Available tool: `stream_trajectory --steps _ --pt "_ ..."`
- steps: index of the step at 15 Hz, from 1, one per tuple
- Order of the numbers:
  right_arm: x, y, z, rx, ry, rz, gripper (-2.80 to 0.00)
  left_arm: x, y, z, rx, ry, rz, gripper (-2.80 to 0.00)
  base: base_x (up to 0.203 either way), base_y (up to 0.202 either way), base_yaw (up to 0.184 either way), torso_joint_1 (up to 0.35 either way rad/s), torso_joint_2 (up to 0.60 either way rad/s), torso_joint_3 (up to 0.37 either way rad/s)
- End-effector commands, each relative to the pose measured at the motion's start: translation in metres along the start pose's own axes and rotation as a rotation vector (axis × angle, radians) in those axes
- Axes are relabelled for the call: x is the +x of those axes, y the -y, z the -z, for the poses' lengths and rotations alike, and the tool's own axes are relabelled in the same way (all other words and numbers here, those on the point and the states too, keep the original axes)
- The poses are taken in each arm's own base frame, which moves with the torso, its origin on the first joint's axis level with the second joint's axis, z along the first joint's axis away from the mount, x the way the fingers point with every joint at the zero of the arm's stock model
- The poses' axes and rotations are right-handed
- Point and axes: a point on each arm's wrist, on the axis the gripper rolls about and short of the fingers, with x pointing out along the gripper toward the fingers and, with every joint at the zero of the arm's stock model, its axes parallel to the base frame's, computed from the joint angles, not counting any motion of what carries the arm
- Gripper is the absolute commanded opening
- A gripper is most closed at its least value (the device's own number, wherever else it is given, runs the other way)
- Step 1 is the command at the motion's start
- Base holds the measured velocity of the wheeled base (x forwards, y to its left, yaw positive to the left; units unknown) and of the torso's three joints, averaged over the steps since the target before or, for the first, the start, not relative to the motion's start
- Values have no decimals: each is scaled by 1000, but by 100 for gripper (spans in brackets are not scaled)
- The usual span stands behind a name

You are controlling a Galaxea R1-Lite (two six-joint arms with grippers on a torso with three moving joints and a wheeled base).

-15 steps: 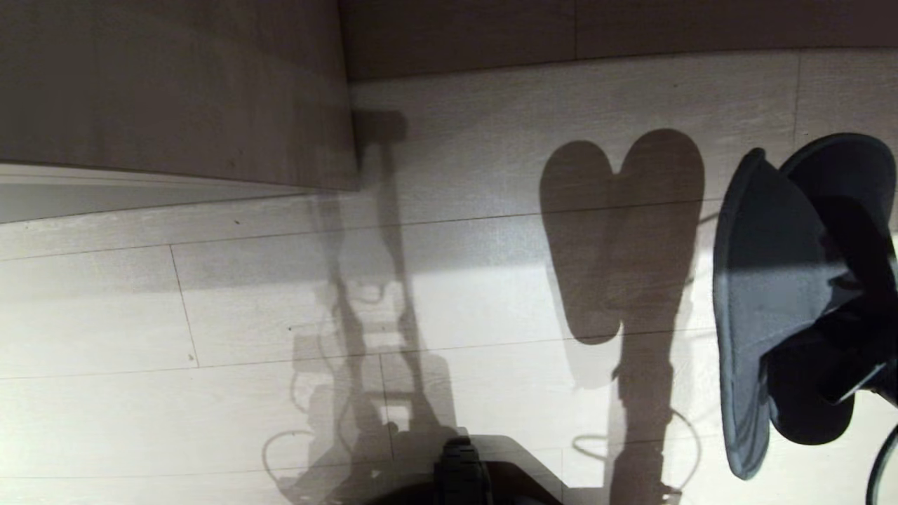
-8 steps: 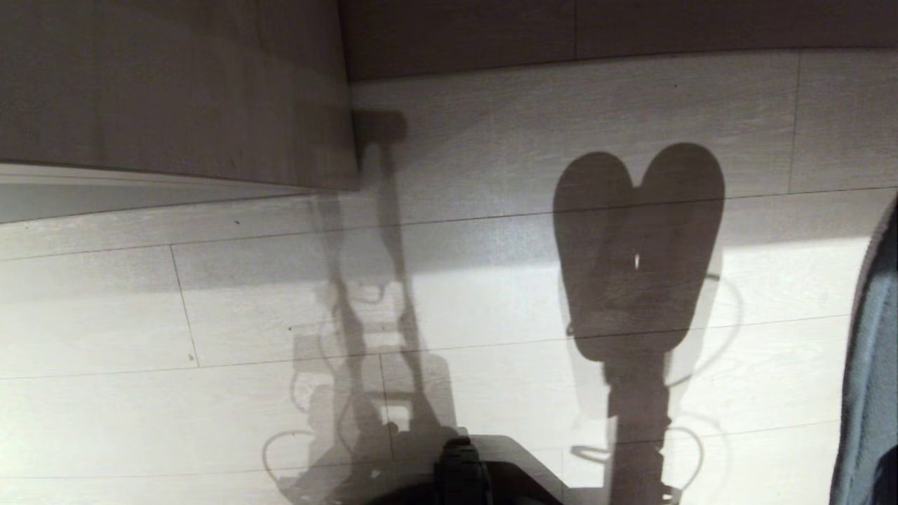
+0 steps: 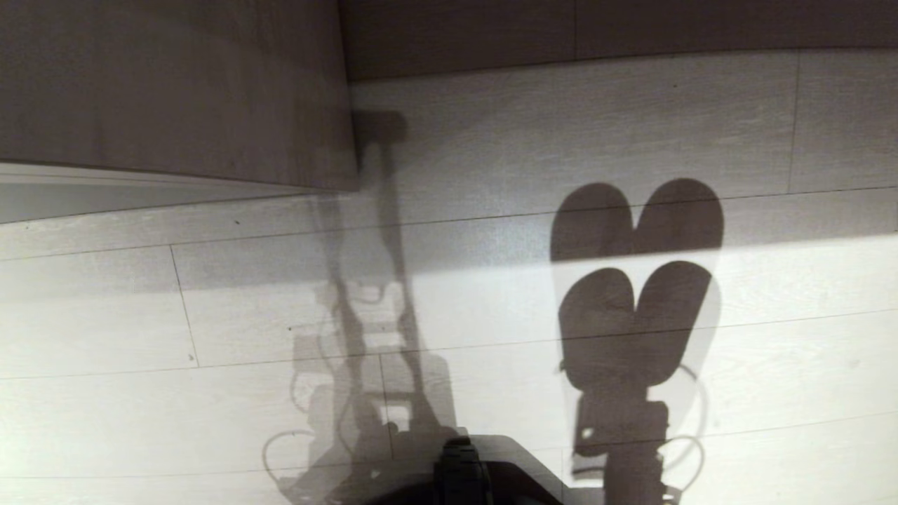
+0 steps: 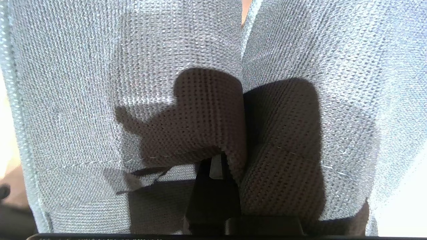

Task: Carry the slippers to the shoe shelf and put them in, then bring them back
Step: Place the slippers into the shoe cabinet

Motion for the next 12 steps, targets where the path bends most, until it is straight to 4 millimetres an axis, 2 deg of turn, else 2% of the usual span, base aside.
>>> stream_trajectory --steps 1,3,6,12 --pt "-9 -2 13 -2 21 -3 -280 0 0 0 0 -1 0 -280 0 0 0 0 0 0" --pt "-13 -4 40 8 -18 10 -280 0 0 0 0 0 0 -280 0 0 0 0 0 0" --pt "-21 -5 60 31 -107 61 -280 0 0 0 0 -1 0 -280 0 0 0 0 0 0" --pt "-24 -4 73 53 -233 159 -280 0 0 0 1 0 0 -280 0 0 0 0 0 0"
